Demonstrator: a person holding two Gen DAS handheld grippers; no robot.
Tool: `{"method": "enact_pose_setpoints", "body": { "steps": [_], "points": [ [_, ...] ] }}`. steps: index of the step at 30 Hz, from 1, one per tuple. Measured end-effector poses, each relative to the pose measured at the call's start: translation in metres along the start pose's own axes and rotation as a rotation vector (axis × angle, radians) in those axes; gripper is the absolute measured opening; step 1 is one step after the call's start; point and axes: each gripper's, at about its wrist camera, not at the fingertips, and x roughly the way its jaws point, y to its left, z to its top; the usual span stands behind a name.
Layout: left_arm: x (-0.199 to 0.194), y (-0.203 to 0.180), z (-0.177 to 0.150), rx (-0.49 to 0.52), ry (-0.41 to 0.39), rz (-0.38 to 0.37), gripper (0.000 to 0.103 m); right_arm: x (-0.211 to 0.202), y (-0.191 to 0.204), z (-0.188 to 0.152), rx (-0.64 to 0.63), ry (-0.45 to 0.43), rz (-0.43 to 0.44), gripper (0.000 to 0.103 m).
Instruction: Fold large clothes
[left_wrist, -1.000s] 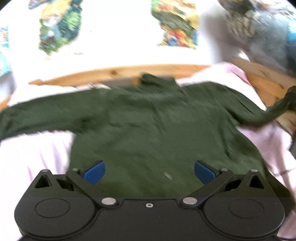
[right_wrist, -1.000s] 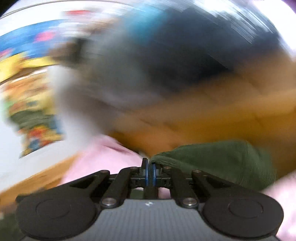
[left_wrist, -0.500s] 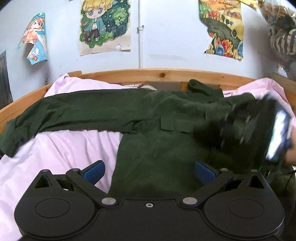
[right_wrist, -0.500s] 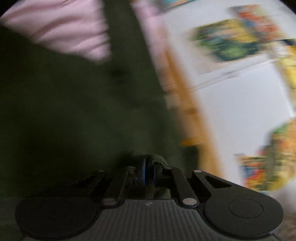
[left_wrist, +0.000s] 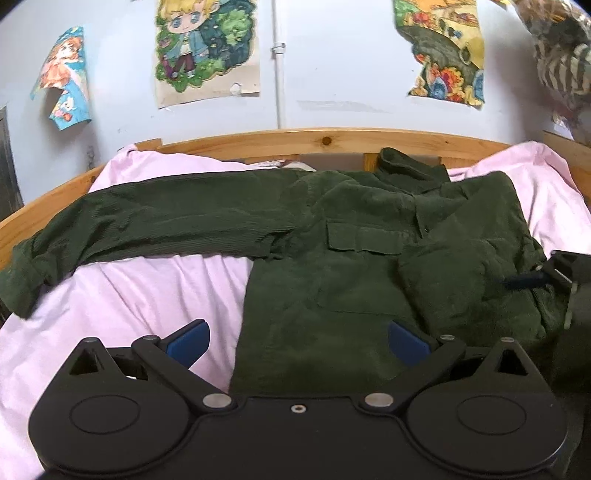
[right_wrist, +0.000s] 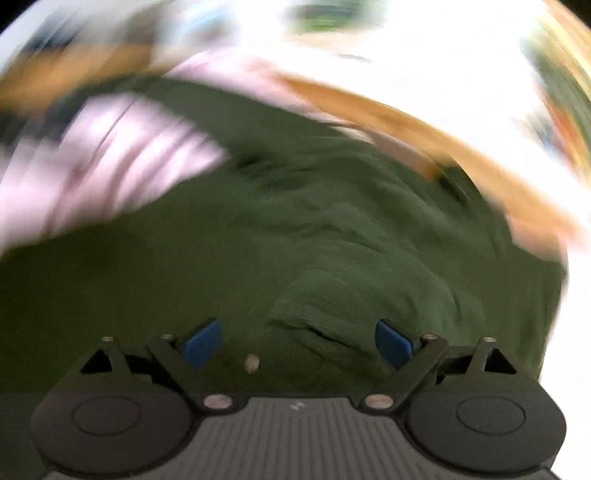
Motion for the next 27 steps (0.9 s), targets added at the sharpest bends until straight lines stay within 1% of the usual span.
{"method": "enact_pose_setpoints", "body": {
  "steps": [1, 2, 3, 4, 5, 7, 8, 9, 10, 11, 12, 13, 14, 16, 18, 20, 21, 23, 24, 25, 26, 27],
  "points": [
    [0.000, -0.002, -0.001, 0.007, 0.003, -0.004, 0.102, 0.000, -0.017, 0.003, 0.135, -0.024, -0.032, 0.085],
    [0.000, -0.004, -0.002, 0.014, 0.007, -0.010, 0.102, 0.000, -0.029, 0.004, 0.224, -0.049, -0.090, 0.084],
    [0.001, -0.005, -0.003, 0.020, 0.011, -0.015, 0.102, 0.001, -0.040, 0.005, 0.284, -0.076, -0.172, 0.083],
    [0.001, -0.006, -0.004, 0.026, 0.014, -0.020, 0.102, 0.004, -0.049, 0.008, 0.311, -0.094, -0.233, 0.083],
    [0.000, -0.006, -0.005, 0.031, 0.018, -0.023, 0.102, 0.010, -0.056, 0.010, 0.321, -0.098, -0.251, 0.083],
    [0.001, -0.006, -0.008, 0.035, 0.029, -0.025, 0.102, 0.034, -0.073, 0.016, 0.332, -0.060, -0.256, 0.080],
    [0.001, -0.005, -0.009, 0.033, 0.034, -0.024, 0.102, 0.045, -0.078, 0.018, 0.337, -0.028, -0.260, 0.075],
    [0.002, -0.005, -0.011, 0.029, 0.042, -0.024, 0.102, 0.054, -0.082, 0.019, 0.356, -0.010, -0.241, 0.060],
    [0.002, -0.004, -0.012, 0.024, 0.048, -0.024, 0.102, 0.048, -0.085, 0.014, 0.393, -0.008, -0.201, 0.032],
    [0.002, -0.004, -0.013, 0.019, 0.054, -0.027, 0.102, 0.050, -0.090, 0.015, 0.447, -0.008, -0.152, 0.016],
    [0.002, -0.003, -0.014, 0.015, 0.058, -0.032, 0.102, 0.051, -0.091, 0.020, 0.498, -0.019, -0.120, 0.007],
    [0.001, -0.004, -0.014, 0.017, 0.060, -0.035, 0.102, 0.049, -0.088, 0.025, 0.497, -0.049, -0.117, 0.000],
    [0.001, -0.005, -0.015, 0.023, 0.059, -0.037, 0.102, 0.044, -0.078, 0.032, 0.457, -0.097, -0.100, 0.000],
    [-0.001, -0.008, -0.017, 0.046, 0.057, -0.037, 0.102, 0.032, -0.046, 0.058, 0.313, -0.200, -0.038, 0.000],
    [-0.002, -0.013, -0.019, 0.074, 0.061, -0.044, 0.102, 0.022, -0.009, 0.085, 0.165, -0.281, 0.060, 0.000],
    [-0.002, -0.018, -0.022, 0.097, 0.068, -0.052, 0.102, 0.018, 0.019, 0.107, 0.083, -0.312, 0.175, 0.000],
    [-0.002, -0.021, -0.023, 0.103, 0.073, -0.052, 0.102, 0.015, 0.029, 0.114, 0.054, -0.319, 0.195, 0.000],
    [-0.003, -0.024, -0.025, 0.101, 0.080, -0.057, 0.102, 0.012, 0.034, 0.119, 0.034, -0.320, 0.196, 0.018],
    [-0.004, -0.025, -0.026, 0.097, 0.087, -0.065, 0.102, 0.013, 0.026, 0.116, 0.055, -0.311, 0.181, 0.042],
    [-0.005, -0.025, -0.027, 0.096, 0.089, -0.071, 0.102, 0.015, 0.018, 0.111, 0.075, -0.299, 0.151, 0.064],
    [-0.006, -0.025, -0.028, 0.099, 0.090, -0.077, 0.102, 0.020, 0.004, 0.103, 0.098, -0.277, 0.101, 0.068],
    [-0.007, -0.024, -0.030, 0.105, 0.089, -0.082, 0.102, 0.028, -0.014, 0.092, 0.130, -0.236, 0.034, 0.069]
  ]
}}
